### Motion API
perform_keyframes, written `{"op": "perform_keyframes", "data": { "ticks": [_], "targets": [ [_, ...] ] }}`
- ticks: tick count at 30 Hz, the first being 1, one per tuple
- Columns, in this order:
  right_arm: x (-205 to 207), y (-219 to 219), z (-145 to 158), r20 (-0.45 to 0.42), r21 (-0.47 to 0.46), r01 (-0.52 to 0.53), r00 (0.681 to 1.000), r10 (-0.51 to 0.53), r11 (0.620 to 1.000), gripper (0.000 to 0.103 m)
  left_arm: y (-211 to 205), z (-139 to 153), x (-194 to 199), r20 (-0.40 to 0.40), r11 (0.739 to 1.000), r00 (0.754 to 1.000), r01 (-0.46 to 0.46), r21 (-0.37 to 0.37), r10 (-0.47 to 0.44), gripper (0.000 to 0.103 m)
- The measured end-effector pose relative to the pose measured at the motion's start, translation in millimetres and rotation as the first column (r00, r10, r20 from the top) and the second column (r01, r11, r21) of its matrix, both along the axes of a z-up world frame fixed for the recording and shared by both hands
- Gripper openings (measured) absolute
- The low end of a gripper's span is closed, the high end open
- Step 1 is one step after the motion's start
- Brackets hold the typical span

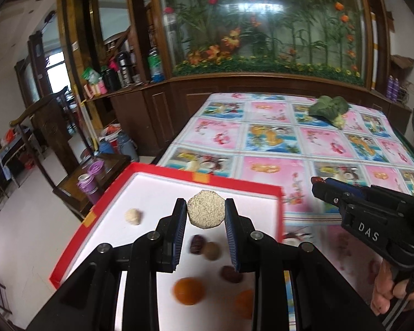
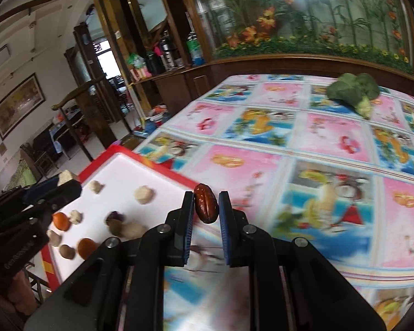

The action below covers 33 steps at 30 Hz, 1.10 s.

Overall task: Organize fruits
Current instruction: 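Carry the red date and pale chunk over the tray with both tools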

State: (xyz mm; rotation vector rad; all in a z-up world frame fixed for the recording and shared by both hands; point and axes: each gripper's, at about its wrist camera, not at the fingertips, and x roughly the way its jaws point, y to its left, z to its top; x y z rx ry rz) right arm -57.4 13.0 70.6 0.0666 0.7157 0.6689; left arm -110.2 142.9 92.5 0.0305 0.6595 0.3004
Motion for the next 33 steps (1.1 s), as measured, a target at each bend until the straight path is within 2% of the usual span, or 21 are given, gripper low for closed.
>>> {"op": "perform_keyframes", "data": {
  "ticks": [7, 12, 33],
  "targets": [
    [-18.5, 55.0, -6.8, -0.011, -0.032, -0.093, 0.996, 0.093, 0.995, 0.020, 41.4, -14.6, -9.5, -0.027, 0.997, 0.997, -0.078, -0.022, 0.077, 0.027],
    [-27.9, 79.0, -14.5, -0.024, -0.067, -0.131, 0.991, 0.130, 0.989, 0.020, 59.1, -25.8, -11.8, -0.051, 0.993, 0.993, -0.111, -0.038, 0.109, 0.027],
    [-34.8, 92.4, -28.4, -0.044, -0.120, -0.173, 0.985, 0.169, 0.978, 0.020, 74.7, -48.5, -5.4, -0.117, 0.988, 0.983, -0.147, -0.053, 0.140, 0.027]
  ]
}}
